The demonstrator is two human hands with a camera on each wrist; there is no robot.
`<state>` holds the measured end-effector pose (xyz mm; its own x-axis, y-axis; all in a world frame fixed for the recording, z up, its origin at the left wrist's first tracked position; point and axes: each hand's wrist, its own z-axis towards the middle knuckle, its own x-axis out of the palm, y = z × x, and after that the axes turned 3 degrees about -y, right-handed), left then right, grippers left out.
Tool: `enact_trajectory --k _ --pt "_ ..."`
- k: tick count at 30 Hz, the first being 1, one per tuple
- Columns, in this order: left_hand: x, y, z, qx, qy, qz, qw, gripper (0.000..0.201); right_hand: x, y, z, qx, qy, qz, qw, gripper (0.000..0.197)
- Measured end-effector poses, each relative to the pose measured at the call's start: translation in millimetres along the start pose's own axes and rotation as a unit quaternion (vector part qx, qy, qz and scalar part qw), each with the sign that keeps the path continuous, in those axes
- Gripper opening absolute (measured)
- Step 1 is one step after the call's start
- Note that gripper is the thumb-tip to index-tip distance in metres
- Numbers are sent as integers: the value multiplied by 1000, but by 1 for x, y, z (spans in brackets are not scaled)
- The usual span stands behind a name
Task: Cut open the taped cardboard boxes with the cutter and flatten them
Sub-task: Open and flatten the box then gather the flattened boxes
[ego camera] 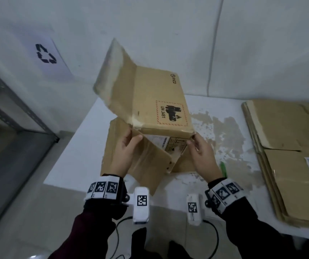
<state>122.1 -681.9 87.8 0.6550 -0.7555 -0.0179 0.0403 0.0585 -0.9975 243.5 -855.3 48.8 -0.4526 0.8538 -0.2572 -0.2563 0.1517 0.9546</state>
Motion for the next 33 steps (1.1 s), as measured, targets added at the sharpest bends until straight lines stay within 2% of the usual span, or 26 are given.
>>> enact_trajectory --k 2,4,5,8,10,11,13,15,17,18,19,21,23,25,26,29,31,33 --pt "-18 3 -7 6 -41 72 997 12 10 -2 -3 -36 -5 -37 999 33" --pt "-38 3 -15 11 -82 210 974 13 18 -2 -5 -29 13 -18 999 38" --pt "-47 1 -20 -2 -93 291 952 12 22 -2 -5 3 20 3 1000 41" --pt "-63 -11 -37 -43 -124 473 872 29 33 -8 3 146 42 84 985 41" --pt "-63 -27 -44 -21 -155 538 828 28 35 -9 7 204 56 133 968 42" --pt "-58 -37 -47 2 -162 551 819 26 35 -10 8 221 65 161 960 42" --pt "-39 -56 -49 66 -161 548 818 23 34 -8 8 231 69 201 949 40" --pt "-10 -64 -47 114 -134 516 838 20 32 -9 7 234 48 242 940 35" --pt "23 -53 -38 127 -73 492 858 29 28 -11 8 244 -19 287 926 27" --pt "36 -43 -32 131 -34 496 858 39 24 -12 9 241 -63 294 923 25" --pt "48 -33 -26 134 4 517 846 51 18 -12 11 231 -105 294 922 25" --pt "60 -13 -14 134 48 581 801 76 4 -4 14 181 -167 292 924 30" --pt "65 -5 -7 137 21 614 777 80 -10 13 19 102 -199 269 937 33" --pt "69 -8 -2 171 -38 597 783 65 -20 39 23 27 -187 253 949 34" --pt "70 -7 1 192 -58 581 789 57 -23 53 24 -9 -160 260 952 36" --pt "71 -1 5 233 -55 503 830 41 -15 82 29 -78 -36 254 963 36" --pt "66 5 6 266 -51 450 851 38 1 80 39 -64 2 205 977 25" --pt "58 9 6 307 -63 426 849 39 17 54 56 3 5 140 990 26"
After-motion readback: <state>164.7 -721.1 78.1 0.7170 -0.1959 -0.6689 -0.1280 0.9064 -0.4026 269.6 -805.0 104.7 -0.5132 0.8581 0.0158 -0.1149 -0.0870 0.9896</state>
